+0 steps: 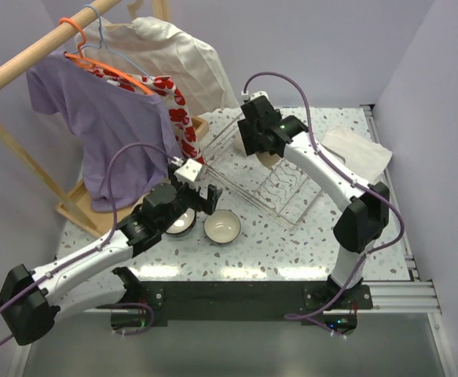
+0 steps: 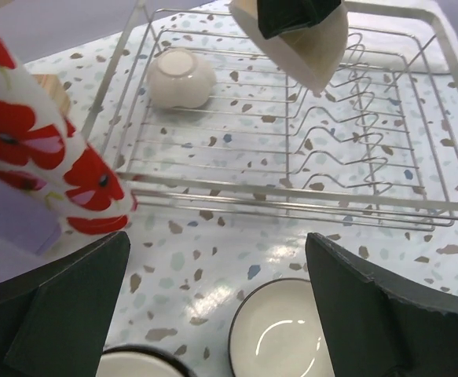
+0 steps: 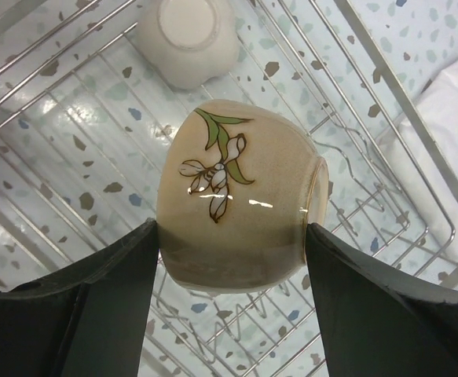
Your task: Unload the bowls from the dish rack
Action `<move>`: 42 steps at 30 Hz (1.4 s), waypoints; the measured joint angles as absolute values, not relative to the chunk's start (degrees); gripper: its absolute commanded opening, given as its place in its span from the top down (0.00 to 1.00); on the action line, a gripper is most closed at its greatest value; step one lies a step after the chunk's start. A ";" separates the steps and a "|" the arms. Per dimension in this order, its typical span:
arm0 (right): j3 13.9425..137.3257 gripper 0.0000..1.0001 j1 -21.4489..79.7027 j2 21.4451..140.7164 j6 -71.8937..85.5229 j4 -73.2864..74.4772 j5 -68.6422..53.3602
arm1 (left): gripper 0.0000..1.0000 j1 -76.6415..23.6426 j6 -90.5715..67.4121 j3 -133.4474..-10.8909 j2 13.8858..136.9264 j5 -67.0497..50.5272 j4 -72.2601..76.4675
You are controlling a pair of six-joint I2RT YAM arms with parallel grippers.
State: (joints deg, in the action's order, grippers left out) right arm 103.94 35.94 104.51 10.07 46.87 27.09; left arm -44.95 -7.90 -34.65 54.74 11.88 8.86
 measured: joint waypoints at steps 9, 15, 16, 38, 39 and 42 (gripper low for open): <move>99.63 0.68 35.99 98.21 14.57 46.46 22.11 | 0.00 -47.22 -8.23 -36.01 68.36 5.93 26.11; 97.10 0.68 35.99 95.13 16.08 45.69 19.53 | 0.00 -47.77 -8.40 -37.50 76.14 2.15 37.26; 96.99 0.68 35.99 94.70 16.32 45.74 19.11 | 0.00 -47.77 -8.40 -37.65 77.23 1.65 39.00; 92.31 0.67 35.99 88.92 19.49 42.98 12.21 | 0.27 -47.81 -13.39 -44.53 91.50 -1.78 52.58; 92.12 0.67 35.99 88.71 19.62 42.70 11.99 | 0.30 -47.81 -14.04 -44.58 91.83 -1.98 52.73; 91.50 0.67 35.97 87.92 20.18 42.04 11.09 | 0.43 -47.81 -15.49 -44.58 92.36 -2.46 52.82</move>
State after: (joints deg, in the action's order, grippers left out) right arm 91.50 35.97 87.92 20.18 42.04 11.09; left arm -47.81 -15.49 -44.58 92.36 -2.46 52.82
